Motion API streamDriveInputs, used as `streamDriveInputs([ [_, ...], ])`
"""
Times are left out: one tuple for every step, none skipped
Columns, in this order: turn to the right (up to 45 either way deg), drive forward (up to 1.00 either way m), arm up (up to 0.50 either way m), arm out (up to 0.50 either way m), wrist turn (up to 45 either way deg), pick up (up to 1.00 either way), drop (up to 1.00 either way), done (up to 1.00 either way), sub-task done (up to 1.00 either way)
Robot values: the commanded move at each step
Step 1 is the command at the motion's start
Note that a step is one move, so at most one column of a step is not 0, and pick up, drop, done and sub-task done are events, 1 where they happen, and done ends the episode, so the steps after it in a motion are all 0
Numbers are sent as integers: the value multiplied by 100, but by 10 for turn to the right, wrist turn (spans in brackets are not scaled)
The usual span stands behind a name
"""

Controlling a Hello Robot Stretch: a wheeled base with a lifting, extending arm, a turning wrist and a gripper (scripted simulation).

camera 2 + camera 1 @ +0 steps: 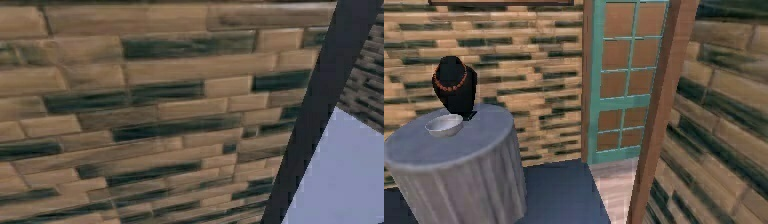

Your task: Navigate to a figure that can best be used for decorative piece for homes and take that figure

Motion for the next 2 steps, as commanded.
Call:
streamDriveInputs([
  [30,0,0,0,0,0,0,0,0],
  [0,55,0,0,0,0,0,0,0],
])
